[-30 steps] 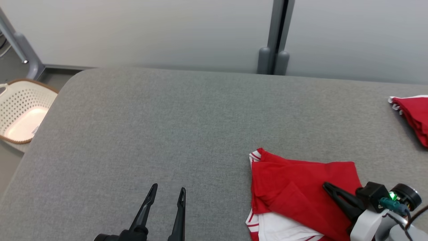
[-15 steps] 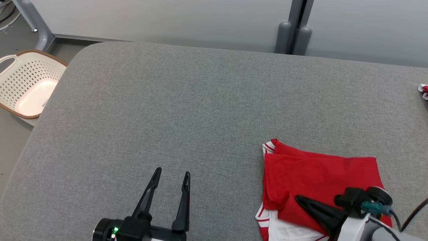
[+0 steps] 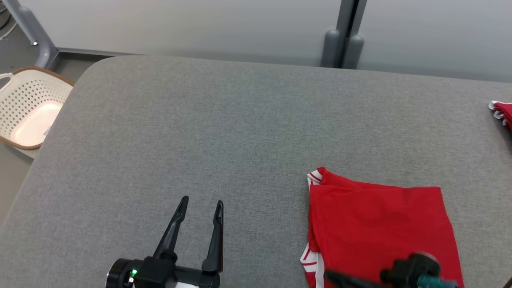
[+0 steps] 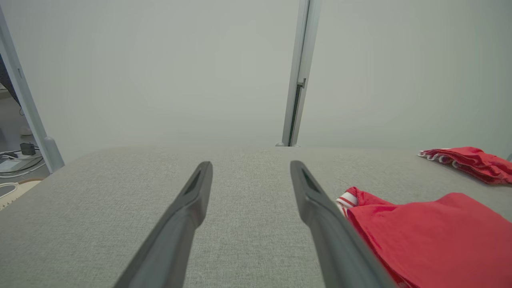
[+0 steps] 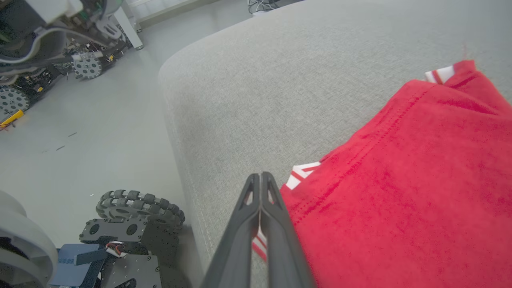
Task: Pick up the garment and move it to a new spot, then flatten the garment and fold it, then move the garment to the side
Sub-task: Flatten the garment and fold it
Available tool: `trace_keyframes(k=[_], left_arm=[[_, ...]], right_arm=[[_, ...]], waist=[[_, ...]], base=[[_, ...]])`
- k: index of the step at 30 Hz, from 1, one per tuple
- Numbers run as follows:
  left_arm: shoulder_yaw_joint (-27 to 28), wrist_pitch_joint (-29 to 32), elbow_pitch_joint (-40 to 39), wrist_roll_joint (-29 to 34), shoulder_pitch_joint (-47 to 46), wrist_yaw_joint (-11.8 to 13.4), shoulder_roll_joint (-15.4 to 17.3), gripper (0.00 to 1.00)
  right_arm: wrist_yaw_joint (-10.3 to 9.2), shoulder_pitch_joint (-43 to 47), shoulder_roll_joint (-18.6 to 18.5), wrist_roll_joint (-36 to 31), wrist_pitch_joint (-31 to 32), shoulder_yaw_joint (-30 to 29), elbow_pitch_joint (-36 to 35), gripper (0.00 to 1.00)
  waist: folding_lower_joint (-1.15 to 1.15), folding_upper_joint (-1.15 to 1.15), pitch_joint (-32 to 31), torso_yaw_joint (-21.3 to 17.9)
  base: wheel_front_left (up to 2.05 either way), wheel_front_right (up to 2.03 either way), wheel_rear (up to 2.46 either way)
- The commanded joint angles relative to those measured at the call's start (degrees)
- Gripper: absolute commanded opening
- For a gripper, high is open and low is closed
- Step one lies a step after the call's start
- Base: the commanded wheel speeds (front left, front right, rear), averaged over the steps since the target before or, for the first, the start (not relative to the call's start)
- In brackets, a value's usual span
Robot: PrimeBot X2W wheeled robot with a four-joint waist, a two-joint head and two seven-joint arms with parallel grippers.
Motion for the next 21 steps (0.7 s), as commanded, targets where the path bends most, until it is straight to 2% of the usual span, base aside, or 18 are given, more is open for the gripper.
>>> trace_keyframes(k=[1,2,3,4,5,12,21], left_arm=[[0.4,-0.1,-0.3,-0.1,0.1,0.3,0.2,1.00],[0.6,-0.1,-0.6,-0.1,0.5,0.6,0.2,1.00],[0.8,-0.1,-0.8,-0.2,0.8,0.7,0.2,1.00],[1.0,-0.1,-0.9,-0.3,1.1,1.0,0.2,1.00],[1.3,-0.1,-1.0,-0.3,1.3,1.2,0.2,1.00],[3.5,-0.1,0.0,0.1,4.4,1.5,0.2,1.00],[6.8,-0.1,-1.1,1.6,7.4,2.2,0.2,1.00]], right_arm=[[-0.06,-0.8,0.3,0.2,-0.5,-0.8,0.3,0.00],[-0.06,-1.0,0.9,0.3,-0.9,-2.3,1.0,0.02],[-0.05,-0.8,1.7,0.4,-1.1,-4.6,1.5,0.26],[-0.05,0.0,3.1,0.6,-1.1,-8.1,1.3,0.52],[-0.05,1.6,4.4,0.7,-1.1,-11.9,1.3,1.00],[-0.04,13.2,15.0,-7.0,-1.0,-36.9,-0.1,1.00],[-0.05,23.2,23.6,-20.9,-1.0,-55.5,-2.0,1.00]], waist=[[0.00,0.00,-0.5,-0.6],[0.00,0.00,-0.9,-1.0],[0.00,0.00,-1.3,-1.5],[0.00,0.00,-1.7,-2.0],[0.00,0.00,-2.2,-2.5],[0.00,0.00,-6.6,-6.9],[0.00,0.00,-10.0,-12.3]], base=[[0.00,0.00,0.00],[0.00,0.00,0.00],[0.00,0.00,0.00],[0.00,0.00,0.00],[0.00,0.00,0.00],[0.00,0.00,0.00],[0.00,0.00,0.00]])
